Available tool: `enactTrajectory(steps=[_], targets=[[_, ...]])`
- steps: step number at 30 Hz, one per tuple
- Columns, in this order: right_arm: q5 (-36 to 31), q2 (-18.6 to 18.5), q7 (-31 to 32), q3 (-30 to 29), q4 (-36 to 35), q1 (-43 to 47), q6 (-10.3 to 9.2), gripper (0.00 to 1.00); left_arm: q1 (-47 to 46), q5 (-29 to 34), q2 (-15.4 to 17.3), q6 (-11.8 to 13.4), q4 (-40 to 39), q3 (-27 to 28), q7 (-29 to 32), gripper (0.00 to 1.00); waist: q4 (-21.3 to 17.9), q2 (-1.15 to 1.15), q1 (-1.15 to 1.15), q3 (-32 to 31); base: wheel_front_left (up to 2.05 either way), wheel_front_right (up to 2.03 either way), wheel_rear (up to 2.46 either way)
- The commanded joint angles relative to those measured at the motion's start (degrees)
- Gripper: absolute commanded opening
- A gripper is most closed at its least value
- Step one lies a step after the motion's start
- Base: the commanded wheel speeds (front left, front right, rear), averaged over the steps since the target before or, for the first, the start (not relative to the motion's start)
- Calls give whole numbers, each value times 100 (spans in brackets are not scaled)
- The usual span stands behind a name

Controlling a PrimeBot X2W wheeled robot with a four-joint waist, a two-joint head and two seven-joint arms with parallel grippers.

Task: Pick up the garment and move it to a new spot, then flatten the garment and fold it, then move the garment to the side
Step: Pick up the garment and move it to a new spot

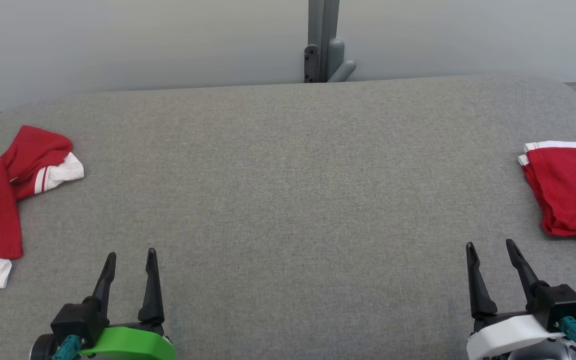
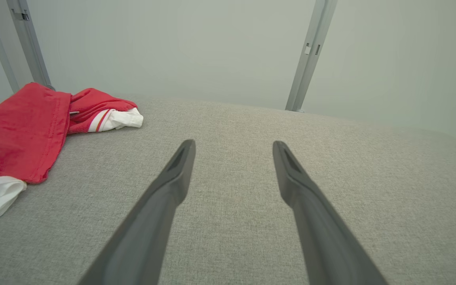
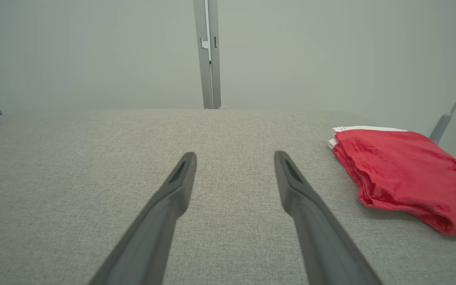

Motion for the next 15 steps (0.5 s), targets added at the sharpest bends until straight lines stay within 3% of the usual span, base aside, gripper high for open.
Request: enactTrajectory(steps=[1, 15], targets=[[42, -2, -18, 1, 22, 40, -8, 100, -2, 40, 11, -20, -10, 15, -4, 100, -17, 0, 0, -3, 0, 0, 0], [-15, -1, -18, -51, 15, -49, -8, 100, -28, -40, 11, 14, -13, -25, -3, 100, 17, 0, 0, -15, 0, 0, 0]])
